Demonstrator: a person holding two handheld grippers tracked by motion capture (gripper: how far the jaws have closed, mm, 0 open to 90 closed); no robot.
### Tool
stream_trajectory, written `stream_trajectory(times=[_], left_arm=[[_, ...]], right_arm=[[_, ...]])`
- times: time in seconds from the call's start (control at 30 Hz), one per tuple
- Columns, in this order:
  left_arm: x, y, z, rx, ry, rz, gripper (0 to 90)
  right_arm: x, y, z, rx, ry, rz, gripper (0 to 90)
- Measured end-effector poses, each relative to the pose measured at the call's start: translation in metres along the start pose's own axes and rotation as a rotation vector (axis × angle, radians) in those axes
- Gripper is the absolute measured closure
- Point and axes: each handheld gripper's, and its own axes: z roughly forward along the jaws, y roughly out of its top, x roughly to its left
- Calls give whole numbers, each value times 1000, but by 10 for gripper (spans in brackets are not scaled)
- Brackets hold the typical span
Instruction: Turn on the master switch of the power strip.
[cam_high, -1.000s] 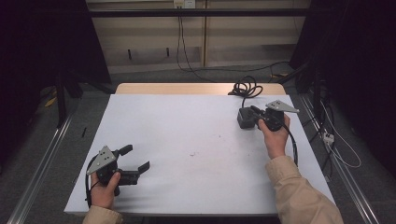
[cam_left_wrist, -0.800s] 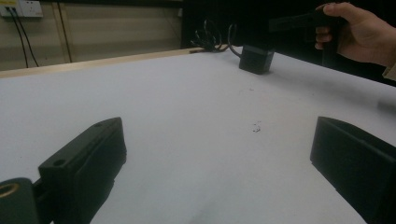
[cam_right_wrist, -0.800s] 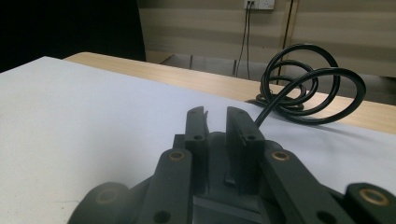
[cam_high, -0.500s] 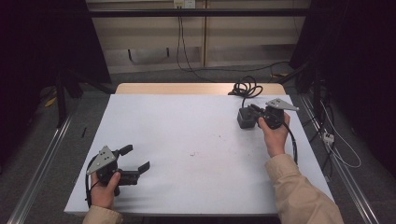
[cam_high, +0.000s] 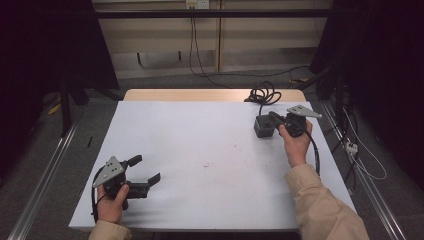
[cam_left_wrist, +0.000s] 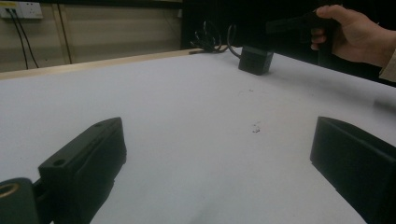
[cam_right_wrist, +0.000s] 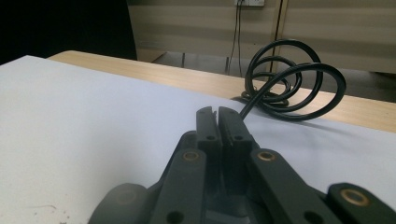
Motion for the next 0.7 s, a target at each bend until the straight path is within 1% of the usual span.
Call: stream_trajectory(times=[0.07, 0.23, 0.33, 0.7], left_arm=[[0, 0, 0, 1, 3, 0, 31], [0, 0, 0, -3, 7, 4, 32], [0, 0, 0, -1, 8, -3, 31], [0, 0, 0, -3, 5, -2, 32]], right_arm=[[0, -1, 0, 5, 4, -6, 894], [1, -2, 2, 12, 18, 1, 900], [2, -2, 3, 19, 25, -1, 900], [4, -4, 6, 35, 18, -18, 900]])
